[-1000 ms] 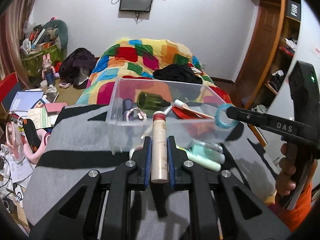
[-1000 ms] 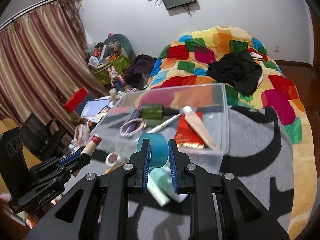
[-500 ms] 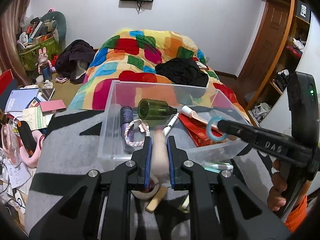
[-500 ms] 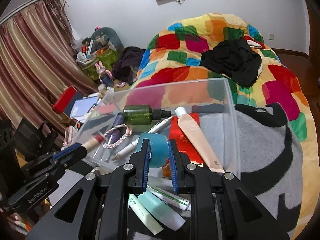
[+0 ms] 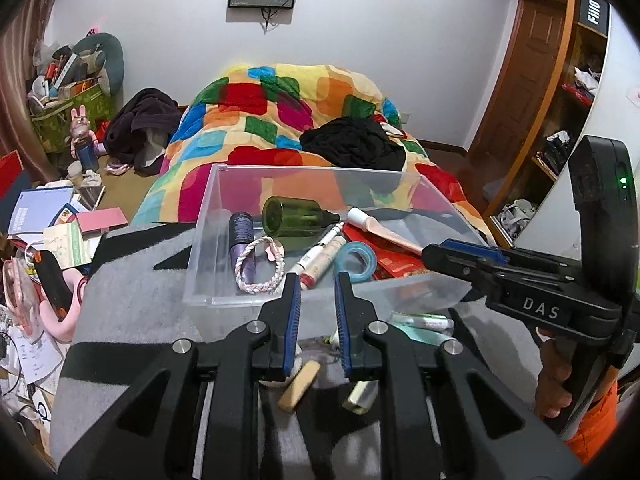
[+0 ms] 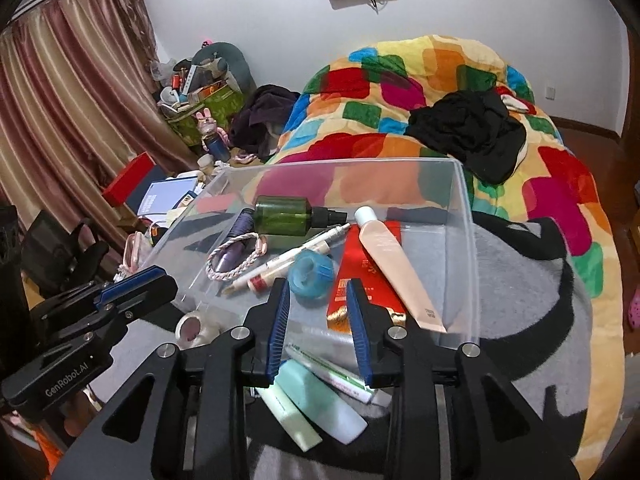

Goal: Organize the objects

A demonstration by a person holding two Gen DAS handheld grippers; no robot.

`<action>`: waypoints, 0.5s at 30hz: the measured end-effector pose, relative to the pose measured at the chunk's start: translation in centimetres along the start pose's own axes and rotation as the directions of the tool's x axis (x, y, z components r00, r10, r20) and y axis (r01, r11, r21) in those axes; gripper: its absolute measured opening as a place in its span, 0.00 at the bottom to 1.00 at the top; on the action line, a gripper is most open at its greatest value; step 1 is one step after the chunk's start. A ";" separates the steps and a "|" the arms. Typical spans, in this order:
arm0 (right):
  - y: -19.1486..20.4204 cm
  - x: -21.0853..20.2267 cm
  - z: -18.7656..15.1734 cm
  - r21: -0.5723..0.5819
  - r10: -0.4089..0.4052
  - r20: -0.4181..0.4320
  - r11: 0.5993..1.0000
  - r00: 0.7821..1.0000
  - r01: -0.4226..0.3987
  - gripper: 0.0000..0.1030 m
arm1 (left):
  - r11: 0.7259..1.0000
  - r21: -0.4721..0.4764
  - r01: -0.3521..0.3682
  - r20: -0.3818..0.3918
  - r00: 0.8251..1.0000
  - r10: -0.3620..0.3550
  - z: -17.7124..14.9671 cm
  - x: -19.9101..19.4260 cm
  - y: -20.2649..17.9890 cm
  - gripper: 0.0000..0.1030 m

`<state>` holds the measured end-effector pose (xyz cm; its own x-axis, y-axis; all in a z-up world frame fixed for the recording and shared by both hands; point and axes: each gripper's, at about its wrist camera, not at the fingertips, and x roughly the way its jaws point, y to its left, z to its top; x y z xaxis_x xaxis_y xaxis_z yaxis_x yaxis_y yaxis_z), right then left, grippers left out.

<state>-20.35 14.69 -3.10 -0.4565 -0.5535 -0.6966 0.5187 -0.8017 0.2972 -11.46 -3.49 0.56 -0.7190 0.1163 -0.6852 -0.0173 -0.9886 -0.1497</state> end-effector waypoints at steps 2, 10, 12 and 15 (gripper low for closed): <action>0.2 -0.7 -0.3 -0.016 -0.004 0.012 1.000 1.000 0.005 0.28 | 1.000 0.004 -0.007 0.011 1.000 0.007 -0.3 -0.5 -0.1 0.25; 0.8 -3.2 -2.8 -0.104 -0.026 0.042 0.994 0.999 0.031 0.36 | 0.999 0.029 -0.016 0.012 1.000 0.015 -2.7 -1.8 -0.7 0.45; 1.0 -3.2 -4.0 -0.129 -0.023 0.020 0.991 1.000 0.025 0.36 | 0.999 0.043 -0.009 -0.008 1.000 0.009 -3.5 -1.7 -1.0 0.45; 1.1 -2.6 -5.9 -0.153 -0.011 -0.028 0.988 1.000 0.006 0.36 | 0.997 0.076 0.007 -0.039 0.999 -0.004 -4.9 -1.2 -1.6 0.45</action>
<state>-14.38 16.56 -4.83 -0.4415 -0.5385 -0.7177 0.6205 -0.7610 0.1893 -7.17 -1.52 -1.93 -0.6913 0.1244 -0.7118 -0.0753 -0.9921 -0.1003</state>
